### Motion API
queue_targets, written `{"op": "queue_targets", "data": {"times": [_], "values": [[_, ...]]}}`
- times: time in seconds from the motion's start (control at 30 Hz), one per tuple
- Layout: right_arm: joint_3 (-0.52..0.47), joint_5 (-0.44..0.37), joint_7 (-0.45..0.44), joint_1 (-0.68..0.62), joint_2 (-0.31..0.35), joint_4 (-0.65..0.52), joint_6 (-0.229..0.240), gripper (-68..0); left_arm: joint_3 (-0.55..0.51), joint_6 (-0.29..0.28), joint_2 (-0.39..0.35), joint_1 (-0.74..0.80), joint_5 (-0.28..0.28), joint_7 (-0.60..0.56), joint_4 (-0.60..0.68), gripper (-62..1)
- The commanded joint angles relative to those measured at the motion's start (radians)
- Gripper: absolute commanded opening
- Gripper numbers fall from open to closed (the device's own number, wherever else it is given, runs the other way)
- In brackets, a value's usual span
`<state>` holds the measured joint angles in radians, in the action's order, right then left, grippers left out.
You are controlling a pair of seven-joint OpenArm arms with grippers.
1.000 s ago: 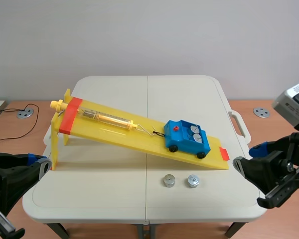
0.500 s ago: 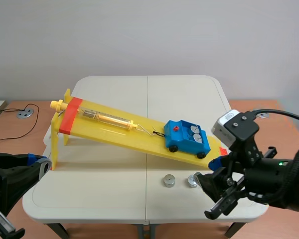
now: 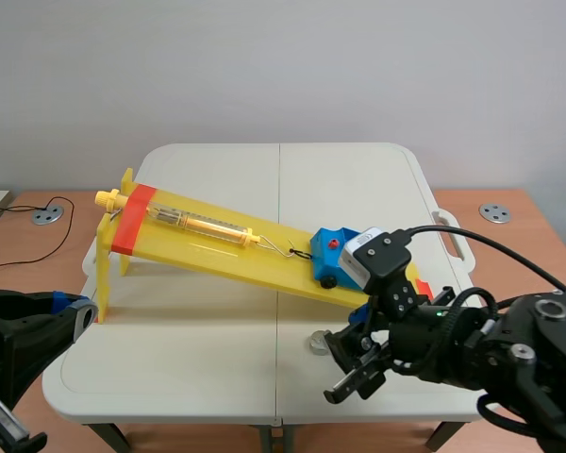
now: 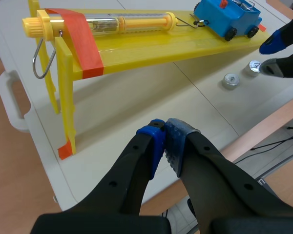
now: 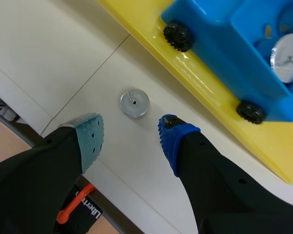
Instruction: Place the four metal weights on the blue cart on the ramp.
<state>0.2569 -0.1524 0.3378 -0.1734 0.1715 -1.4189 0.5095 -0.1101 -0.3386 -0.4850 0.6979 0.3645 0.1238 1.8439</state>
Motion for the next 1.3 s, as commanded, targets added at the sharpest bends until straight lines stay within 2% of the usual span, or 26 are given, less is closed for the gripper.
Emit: {"op": "queue_targets", "data": {"times": [0.0,0.23,0.47,0.83,1.27], "values": [[0.002,-0.02,-0.147,0.092,-0.01,-0.042,-0.047,-40.3,-0.008,-0.031,0.008,-0.02,0.059,-0.103,0.081,-58.2],[0.053,0.032,-0.17,0.15,-0.045,0.046,-0.093,-40.3,-0.008,-0.031,0.008,-0.019,0.059,-0.103,0.081,-58.2],[0.085,0.052,-0.204,0.175,-0.053,0.091,-0.129,-40.4,-0.008,-0.031,0.008,-0.019,0.059,-0.103,0.081,-58.2],[0.118,0.057,-0.207,0.224,-0.089,0.175,-0.129,-40.6,-0.008,-0.031,0.008,-0.019,0.059,-0.103,0.081,-58.2],[0.125,0.057,-0.206,0.224,-0.095,0.199,-0.129,-43.2,-0.008,-0.031,0.008,-0.019,0.059,-0.103,0.081,-58.2]]}}
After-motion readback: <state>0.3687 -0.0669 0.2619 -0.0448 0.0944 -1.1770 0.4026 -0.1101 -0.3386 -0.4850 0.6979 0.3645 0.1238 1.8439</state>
